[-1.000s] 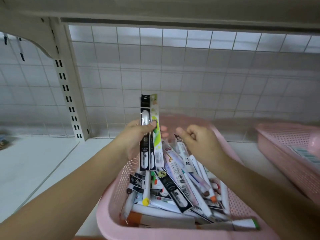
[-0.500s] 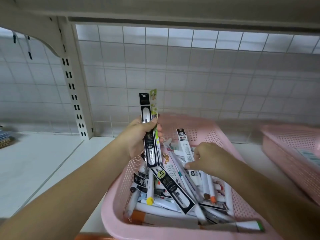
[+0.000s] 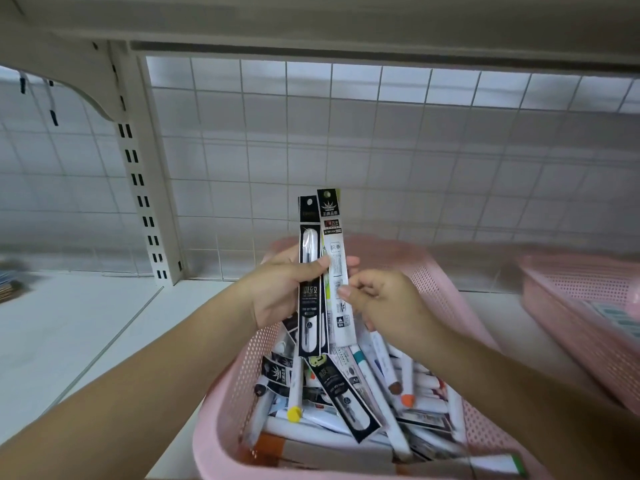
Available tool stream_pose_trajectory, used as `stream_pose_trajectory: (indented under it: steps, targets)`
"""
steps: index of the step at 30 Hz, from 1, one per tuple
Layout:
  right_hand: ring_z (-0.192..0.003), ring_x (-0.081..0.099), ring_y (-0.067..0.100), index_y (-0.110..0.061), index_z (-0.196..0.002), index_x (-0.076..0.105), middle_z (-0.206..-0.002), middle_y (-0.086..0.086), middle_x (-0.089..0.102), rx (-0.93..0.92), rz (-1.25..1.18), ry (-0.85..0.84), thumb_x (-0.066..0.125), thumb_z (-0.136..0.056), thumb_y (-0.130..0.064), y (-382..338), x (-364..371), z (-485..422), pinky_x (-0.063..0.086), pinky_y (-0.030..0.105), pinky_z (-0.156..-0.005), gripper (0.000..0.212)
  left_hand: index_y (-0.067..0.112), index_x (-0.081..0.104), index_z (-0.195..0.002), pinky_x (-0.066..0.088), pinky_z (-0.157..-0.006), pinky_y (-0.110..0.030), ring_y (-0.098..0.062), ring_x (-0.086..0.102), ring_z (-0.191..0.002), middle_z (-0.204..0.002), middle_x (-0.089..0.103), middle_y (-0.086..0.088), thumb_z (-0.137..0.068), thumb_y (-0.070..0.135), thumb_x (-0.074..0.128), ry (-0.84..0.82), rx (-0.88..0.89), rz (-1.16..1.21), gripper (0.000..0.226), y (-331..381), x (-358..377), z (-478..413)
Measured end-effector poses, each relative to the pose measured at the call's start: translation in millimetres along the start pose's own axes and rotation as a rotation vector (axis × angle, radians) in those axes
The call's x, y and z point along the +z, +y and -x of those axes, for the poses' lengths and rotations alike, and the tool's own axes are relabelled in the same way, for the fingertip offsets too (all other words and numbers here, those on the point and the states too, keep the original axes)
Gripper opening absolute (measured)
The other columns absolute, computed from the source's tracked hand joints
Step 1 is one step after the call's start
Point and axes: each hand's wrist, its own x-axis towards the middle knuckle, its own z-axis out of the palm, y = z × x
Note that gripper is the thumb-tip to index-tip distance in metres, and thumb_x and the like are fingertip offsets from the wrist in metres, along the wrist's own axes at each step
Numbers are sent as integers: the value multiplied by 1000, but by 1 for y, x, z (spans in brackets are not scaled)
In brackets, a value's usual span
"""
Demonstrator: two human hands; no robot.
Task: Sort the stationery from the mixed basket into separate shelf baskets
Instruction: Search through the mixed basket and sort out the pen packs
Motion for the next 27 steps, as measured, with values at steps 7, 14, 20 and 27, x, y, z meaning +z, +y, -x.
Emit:
stream_pose_trajectory:
  steps: [7, 14, 20, 27]
  targets:
    - [-35, 43, 0, 3, -78, 64, -55, 1, 55, 5, -1, 5, 63, -87, -18, 7, 1, -4, 38, 8, -44, 23, 4, 64, -96, 58, -73, -33, -19, 69, -80, -93, 73, -7, -85, 4, 51, 4, -2, -140, 17, 1, 0, 0]
    - [-66, 55, 12, -15, -79, 62, -74, -2, 61, -18, 490, 69, 51, -92, -37, 17, -12, -3, 50, 30, -68, 28, -7, 55, -116, 58, -61, -30, -19, 71, -79, -90, 73, -11, -90, -2, 49, 220, 0, -84, 27, 5, -2, 1]
    - [-69, 60, 21, -13, -73, 57, -70, 3, 61, 222, 749, -106, 51, -88, -47, 26, -23, 5, 49, 33, -68, 37, -2, 56, -120, 59, -67, -37, -21, 71, -87, -97, 72, -10, -87, -1, 53, 302, 24, 19, 32, 6, -9, 0]
    - [-77, 65, 19, -16, -81, 65, -81, 3, 67, 243, 591, -118, 58, -88, -44, 21, -20, 9, 47, 26, -66, 29, -1, 57, -117, 58, -60, -30, -17, 71, -81, -97, 72, -10, -87, 1, 55, 285, 35, 35, 31, 6, -10, 1]
